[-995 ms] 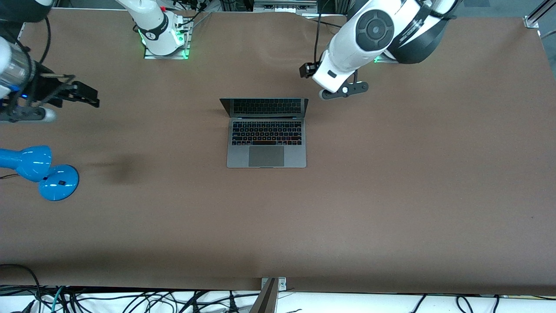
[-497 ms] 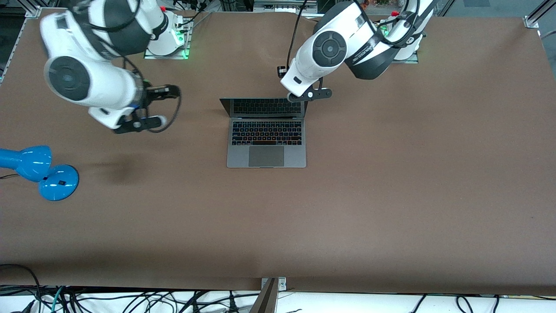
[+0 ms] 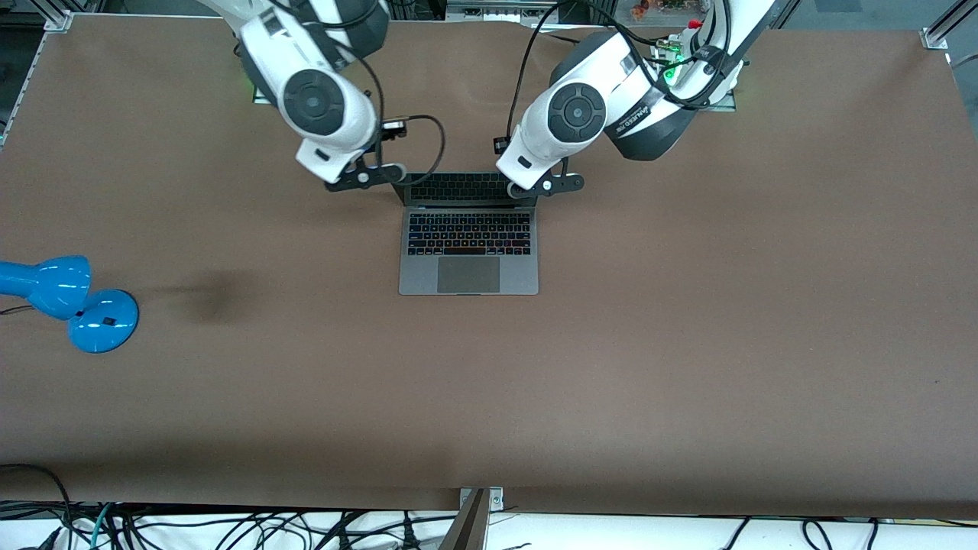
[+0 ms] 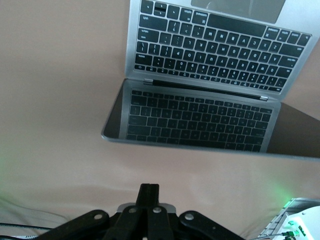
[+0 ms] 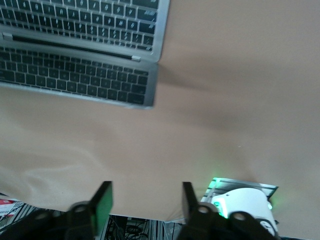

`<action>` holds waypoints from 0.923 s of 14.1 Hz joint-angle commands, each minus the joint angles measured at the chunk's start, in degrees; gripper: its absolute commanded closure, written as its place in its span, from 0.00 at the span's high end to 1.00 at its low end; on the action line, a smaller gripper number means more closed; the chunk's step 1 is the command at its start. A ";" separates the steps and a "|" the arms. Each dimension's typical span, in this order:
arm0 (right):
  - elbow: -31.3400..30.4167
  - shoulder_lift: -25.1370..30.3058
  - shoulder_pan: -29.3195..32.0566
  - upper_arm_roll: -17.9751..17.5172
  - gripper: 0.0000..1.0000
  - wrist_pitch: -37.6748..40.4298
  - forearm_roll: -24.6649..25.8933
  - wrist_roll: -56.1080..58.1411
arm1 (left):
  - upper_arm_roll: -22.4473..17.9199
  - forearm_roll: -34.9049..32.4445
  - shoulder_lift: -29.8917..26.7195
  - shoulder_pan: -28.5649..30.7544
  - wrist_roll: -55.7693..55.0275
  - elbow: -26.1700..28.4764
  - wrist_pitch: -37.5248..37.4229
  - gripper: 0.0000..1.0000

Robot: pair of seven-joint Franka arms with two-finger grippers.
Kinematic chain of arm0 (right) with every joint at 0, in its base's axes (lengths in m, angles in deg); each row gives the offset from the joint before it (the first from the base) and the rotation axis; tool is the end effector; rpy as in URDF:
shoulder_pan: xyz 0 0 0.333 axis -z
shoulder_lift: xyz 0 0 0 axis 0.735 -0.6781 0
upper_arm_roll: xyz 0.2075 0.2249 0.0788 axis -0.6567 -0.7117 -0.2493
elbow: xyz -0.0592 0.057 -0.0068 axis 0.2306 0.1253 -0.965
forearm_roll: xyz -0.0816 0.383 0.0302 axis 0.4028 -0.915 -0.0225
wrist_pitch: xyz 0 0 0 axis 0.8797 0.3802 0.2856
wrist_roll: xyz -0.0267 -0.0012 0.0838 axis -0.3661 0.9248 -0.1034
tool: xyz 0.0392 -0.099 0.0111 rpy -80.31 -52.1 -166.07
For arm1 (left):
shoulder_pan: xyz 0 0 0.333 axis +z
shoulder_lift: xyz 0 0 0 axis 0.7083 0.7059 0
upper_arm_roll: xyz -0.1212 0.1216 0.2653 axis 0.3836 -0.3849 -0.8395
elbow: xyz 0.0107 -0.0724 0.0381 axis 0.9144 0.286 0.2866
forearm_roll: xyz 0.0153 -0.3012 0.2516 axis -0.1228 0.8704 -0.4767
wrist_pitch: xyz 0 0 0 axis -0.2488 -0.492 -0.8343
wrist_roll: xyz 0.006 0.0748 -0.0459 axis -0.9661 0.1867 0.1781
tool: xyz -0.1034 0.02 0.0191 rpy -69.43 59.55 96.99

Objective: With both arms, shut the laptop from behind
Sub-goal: 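Lower both grippers behind the open lid and push it forward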

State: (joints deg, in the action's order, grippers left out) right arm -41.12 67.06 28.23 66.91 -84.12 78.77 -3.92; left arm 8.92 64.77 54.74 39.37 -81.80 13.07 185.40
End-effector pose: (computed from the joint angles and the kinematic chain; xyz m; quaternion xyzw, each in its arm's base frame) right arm 0.4248 0.3395 0.4076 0.9676 0.0894 -0.2355 0.0182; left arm 0.4328 -0.4312 0.3790 0.9649 0.0976 -0.2359 0.0620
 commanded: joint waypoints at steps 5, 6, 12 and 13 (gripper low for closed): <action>-1.32 -2.83 -0.09 -1.01 0.00 -5.89 -0.76 -0.84 | -0.15 -4.79 3.83 1.16 0.09 -1.05 2.08 0.00; -1.14 -3.71 -0.09 -1.01 0.00 -7.03 -0.76 -0.84 | -1.03 -4.96 4.27 1.16 0.18 -1.31 2.35 0.00; 1.84 -8.45 -0.09 -0.84 0.00 -13.19 0.12 -0.66 | -2.70 -6.80 8.83 1.08 0.18 -5.96 3.67 0.00; 3.24 -9.68 0.08 -0.75 0.00 -13.37 1.60 -0.66 | -2.88 -7.77 10.15 1.08 0.18 -7.28 3.58 0.00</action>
State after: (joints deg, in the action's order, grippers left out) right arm -41.42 60.03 28.23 66.13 -97.44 78.98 -4.40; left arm 6.19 60.01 61.26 40.57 -81.68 10.01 189.11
